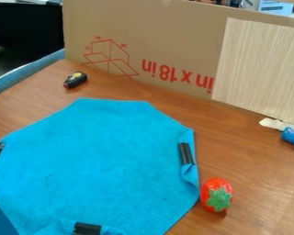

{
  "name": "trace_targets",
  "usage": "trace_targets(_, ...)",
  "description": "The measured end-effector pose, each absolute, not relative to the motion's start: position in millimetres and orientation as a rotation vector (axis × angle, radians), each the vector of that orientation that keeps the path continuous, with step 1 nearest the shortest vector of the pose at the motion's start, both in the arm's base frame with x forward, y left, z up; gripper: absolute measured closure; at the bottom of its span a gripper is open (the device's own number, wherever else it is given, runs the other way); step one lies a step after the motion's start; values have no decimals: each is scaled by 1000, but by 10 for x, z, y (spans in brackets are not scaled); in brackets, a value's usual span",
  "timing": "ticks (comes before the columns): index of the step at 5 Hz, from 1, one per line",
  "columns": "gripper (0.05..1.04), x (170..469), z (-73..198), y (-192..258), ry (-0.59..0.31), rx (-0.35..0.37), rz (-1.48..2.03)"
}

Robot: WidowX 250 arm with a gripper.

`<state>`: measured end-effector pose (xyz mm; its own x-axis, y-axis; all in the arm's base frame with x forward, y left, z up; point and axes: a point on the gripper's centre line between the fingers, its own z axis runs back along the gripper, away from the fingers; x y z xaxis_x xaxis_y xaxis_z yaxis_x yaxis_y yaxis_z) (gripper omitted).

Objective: Fold the cloth from bottom left to top right

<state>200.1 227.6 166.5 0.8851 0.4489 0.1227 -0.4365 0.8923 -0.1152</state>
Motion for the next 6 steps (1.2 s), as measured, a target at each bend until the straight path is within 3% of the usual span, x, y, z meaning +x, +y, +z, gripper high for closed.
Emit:
trace_targets(2,83,1913,1271,2182,-110,-105,480)
trace_targets(4,83,1888,1005,2115,-136,-99,533)
trace_targets(6,83,1884,678,2057,-195,-32,547)
